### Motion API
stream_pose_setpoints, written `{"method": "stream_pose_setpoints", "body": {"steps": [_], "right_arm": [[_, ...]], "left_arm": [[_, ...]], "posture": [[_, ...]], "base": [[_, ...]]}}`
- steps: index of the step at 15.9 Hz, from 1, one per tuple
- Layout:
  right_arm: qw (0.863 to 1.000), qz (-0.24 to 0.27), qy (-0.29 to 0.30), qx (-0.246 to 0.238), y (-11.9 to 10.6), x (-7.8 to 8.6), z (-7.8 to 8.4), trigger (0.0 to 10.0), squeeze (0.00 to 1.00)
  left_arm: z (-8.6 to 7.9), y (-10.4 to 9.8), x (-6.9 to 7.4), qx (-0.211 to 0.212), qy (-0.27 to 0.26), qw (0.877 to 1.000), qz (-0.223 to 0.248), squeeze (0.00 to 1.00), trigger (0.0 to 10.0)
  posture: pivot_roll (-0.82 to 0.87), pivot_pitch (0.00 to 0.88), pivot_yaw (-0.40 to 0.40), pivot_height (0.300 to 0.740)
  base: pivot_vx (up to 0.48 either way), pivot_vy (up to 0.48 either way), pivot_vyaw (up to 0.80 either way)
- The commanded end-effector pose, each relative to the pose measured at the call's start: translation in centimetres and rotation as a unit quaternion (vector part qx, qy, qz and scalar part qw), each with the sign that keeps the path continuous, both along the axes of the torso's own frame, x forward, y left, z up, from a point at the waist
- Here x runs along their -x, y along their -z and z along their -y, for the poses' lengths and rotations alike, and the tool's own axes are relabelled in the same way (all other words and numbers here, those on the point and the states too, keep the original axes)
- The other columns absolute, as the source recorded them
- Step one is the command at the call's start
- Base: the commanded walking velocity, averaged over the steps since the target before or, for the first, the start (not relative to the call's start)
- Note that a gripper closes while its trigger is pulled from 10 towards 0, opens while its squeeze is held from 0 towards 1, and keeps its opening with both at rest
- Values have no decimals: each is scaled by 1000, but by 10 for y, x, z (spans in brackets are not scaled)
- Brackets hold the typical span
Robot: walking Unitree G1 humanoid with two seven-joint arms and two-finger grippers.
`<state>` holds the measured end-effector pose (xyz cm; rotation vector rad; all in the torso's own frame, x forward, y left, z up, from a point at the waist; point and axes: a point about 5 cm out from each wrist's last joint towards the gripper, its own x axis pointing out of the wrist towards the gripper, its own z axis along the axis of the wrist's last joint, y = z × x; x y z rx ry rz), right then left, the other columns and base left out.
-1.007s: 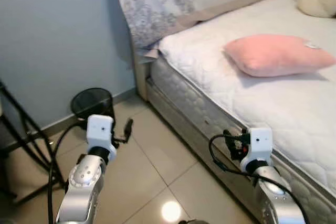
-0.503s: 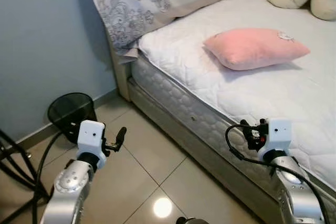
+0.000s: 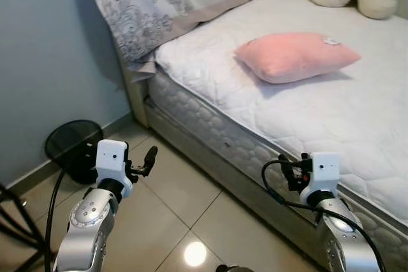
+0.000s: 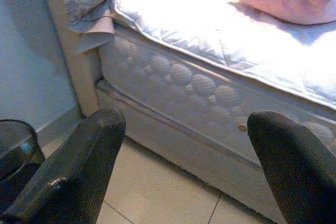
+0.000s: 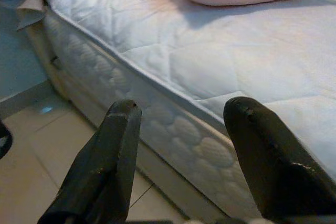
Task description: Clean up the room
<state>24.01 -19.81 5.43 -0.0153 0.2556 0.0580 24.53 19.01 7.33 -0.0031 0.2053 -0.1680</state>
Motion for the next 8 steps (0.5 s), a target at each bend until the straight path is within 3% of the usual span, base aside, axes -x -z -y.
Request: {"method": "stream_pose_setpoints", "body": {"steps": [1, 4, 6, 8], "right_arm": [[1000, 6, 14, 1, -5, 2, 9, 10000, 0], [1000, -12, 19, -10, -1, 5, 10, 10000, 0], [999, -6, 31, -17, -3, 5, 10, 10000, 0], [999, -9, 29, -16, -3, 7, 6, 10000, 0]], "left_arm": [[5, 3, 1, 6, 14, 1000, -12, 0, 10000], [13, 3, 5, 29, 43, 999, -16, 0, 10000], [11, 1, 4, 44, 26, 999, -10, 0, 10000], [12, 2, 0, -6, 30, 999, -9, 0, 10000]], "posture": [[-60, 0, 0, 740], [-53, 0, -5, 740], [-64, 0, -3, 740], [-62, 0, -9, 740]], "base": [[0, 0, -781], [0, 0, -796], [0, 0, -800], [0, 0, -800]]}}
